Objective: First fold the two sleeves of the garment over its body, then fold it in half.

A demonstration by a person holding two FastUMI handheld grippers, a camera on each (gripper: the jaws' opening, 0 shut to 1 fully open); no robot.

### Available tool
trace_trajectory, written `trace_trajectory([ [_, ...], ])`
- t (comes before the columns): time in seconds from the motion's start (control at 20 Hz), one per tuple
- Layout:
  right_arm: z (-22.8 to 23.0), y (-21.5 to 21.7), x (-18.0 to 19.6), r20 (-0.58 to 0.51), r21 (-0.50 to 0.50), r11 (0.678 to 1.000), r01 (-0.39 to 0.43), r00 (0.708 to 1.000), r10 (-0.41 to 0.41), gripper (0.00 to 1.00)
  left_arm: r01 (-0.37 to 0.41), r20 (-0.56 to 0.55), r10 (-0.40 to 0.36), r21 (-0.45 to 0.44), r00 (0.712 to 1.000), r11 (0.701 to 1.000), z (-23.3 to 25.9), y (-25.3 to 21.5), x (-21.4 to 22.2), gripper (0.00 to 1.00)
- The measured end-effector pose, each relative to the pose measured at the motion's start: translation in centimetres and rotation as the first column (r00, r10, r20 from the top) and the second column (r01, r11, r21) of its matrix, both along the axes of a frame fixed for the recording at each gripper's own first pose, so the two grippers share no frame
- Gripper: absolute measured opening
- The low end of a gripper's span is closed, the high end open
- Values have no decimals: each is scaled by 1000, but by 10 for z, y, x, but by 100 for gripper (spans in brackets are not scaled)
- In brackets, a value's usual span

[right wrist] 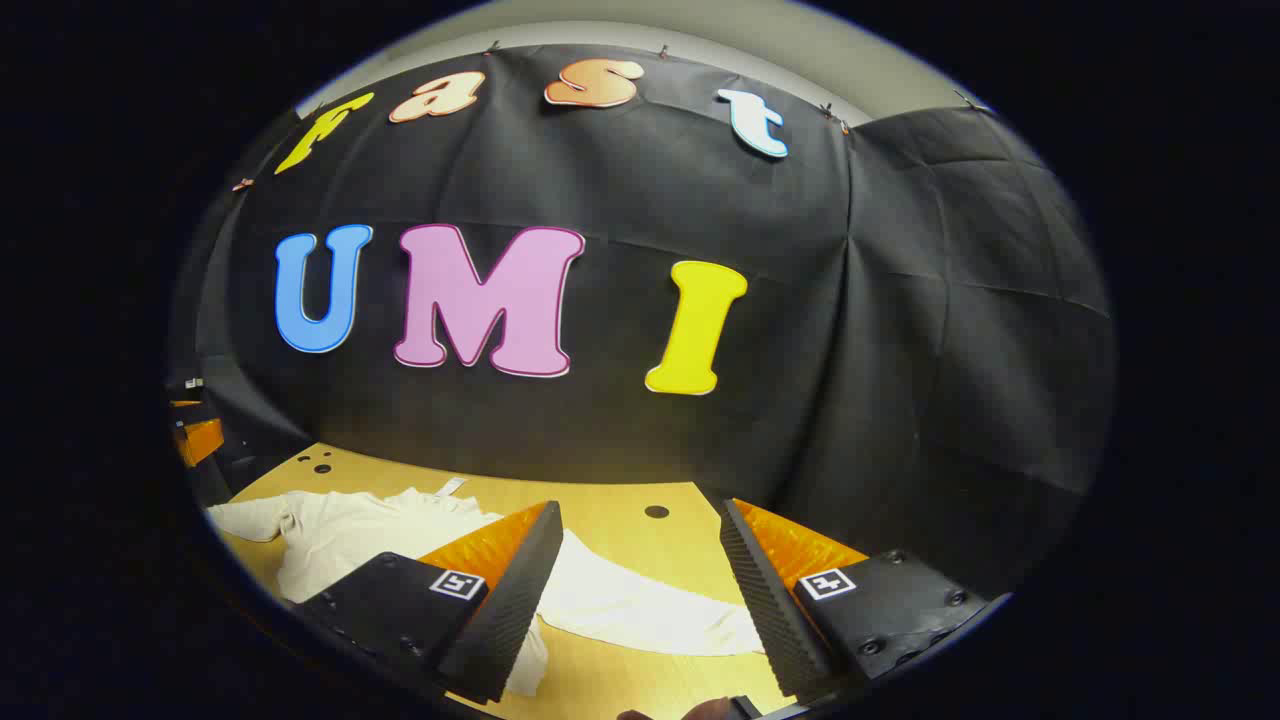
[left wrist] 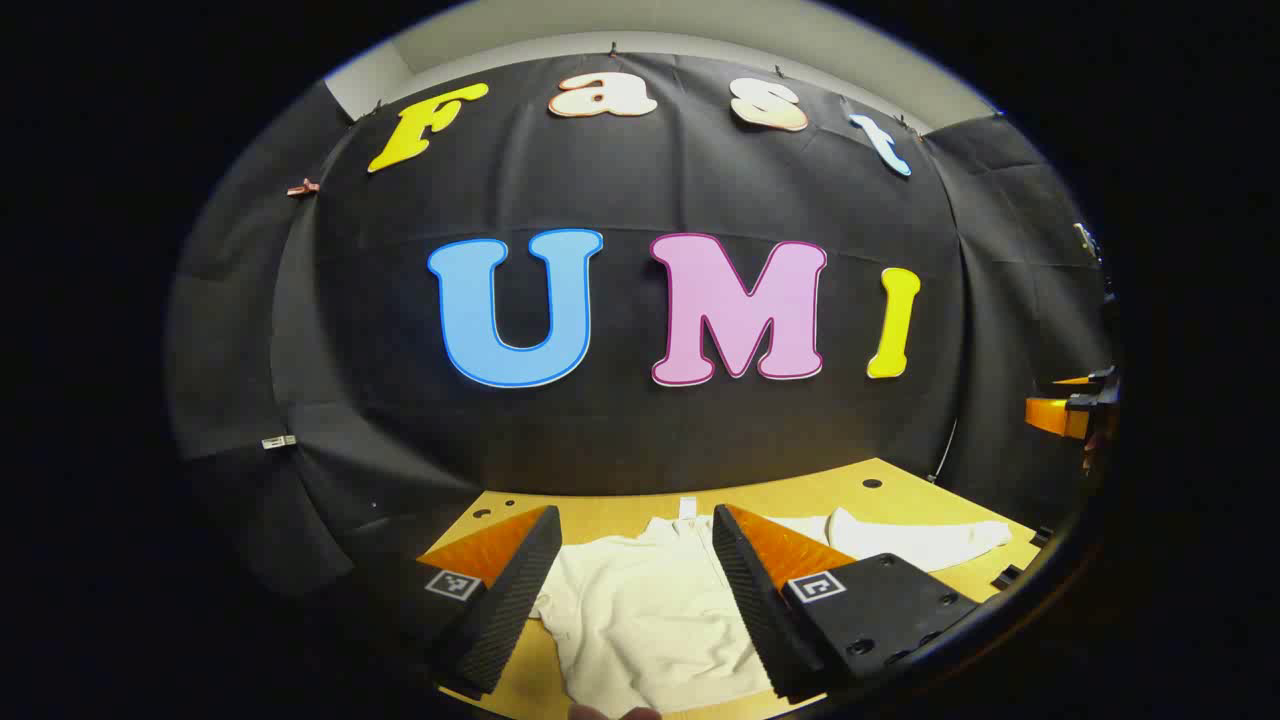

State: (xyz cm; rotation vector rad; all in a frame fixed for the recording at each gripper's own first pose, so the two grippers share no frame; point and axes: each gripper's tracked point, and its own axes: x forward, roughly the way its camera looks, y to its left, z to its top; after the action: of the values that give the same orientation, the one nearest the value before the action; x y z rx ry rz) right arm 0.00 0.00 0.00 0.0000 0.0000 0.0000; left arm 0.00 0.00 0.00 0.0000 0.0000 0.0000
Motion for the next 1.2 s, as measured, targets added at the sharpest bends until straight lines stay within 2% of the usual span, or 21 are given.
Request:
trace_trajectory([
  [0.55,-58,-68,22,-138,8,999,53,989,-52,98,13,-81,-12,13,997,1000,-18,-42,13,95],
  [0.75,-93,-91,30,-226,19,997,71,972,-65,98,16,-103,-14,13,995,1000,-24,-56,17,96],
  [0.9,-130,-107,38,-325,54,995,86,944,-64,98,7,-115,-5,21,993,1000,-26,-63,20,95],
  [1.2,-212,-134,57,-526,138,982,131,849,-40,98,-22,-142,27,37,990,999,-32,-79,23,95],
])
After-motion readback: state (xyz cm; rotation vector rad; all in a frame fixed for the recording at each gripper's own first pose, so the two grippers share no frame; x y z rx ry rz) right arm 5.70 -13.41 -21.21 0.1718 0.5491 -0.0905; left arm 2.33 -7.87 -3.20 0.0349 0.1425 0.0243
